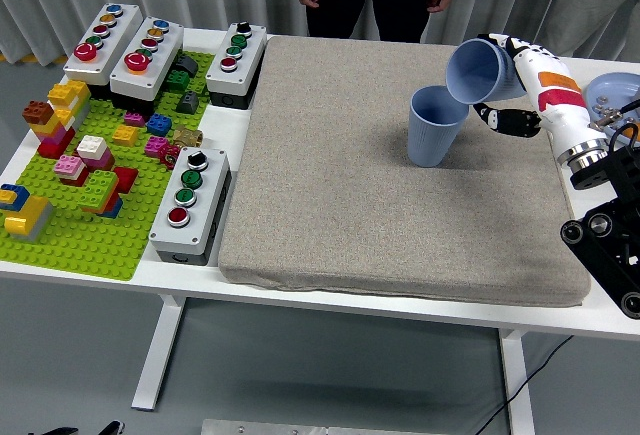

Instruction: Pick cup pour cup place

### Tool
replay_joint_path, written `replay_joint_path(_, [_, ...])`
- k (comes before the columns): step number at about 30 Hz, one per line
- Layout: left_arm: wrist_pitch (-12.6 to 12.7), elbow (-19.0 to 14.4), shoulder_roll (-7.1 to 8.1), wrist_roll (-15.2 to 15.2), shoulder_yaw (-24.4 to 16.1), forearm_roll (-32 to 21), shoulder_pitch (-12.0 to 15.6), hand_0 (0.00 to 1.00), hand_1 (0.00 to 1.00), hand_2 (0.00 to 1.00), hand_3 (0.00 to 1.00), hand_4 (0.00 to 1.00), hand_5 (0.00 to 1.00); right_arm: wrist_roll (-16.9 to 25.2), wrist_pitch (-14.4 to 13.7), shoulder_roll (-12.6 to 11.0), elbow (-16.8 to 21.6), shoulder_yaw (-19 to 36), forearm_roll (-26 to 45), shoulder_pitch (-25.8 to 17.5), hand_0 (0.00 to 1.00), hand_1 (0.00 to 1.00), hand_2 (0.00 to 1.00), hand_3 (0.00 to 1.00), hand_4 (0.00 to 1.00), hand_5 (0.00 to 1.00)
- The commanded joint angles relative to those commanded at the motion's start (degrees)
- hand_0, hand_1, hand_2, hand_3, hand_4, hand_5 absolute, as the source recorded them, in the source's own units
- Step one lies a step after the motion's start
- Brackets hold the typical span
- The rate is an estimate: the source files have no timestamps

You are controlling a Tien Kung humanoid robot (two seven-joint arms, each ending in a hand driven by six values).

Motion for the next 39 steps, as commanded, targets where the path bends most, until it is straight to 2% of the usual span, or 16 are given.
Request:
replay_joint_path(21, [0.0,0.0,0.22,-0.1,0.3,-0.2,0.1,0.782,0.787,0.856,0.732,0.517,0.971,-0.4,-1.5,-1.8,-1.1,-5.1,-1.9,2.9,0.879,0.743,0.618,0.684,0.706,0.035])
replay_joint_path(39, [0.0,0.0,0.26,-0.2,0.6,-0.5,-0.2,0.782,0.787,0.856,0.733,0.521,0.973,0.4,-2.5,-2.4,-2.9,-6.7,-1.1,3.9,0.877,0.740,0.613,0.675,0.705,0.033])
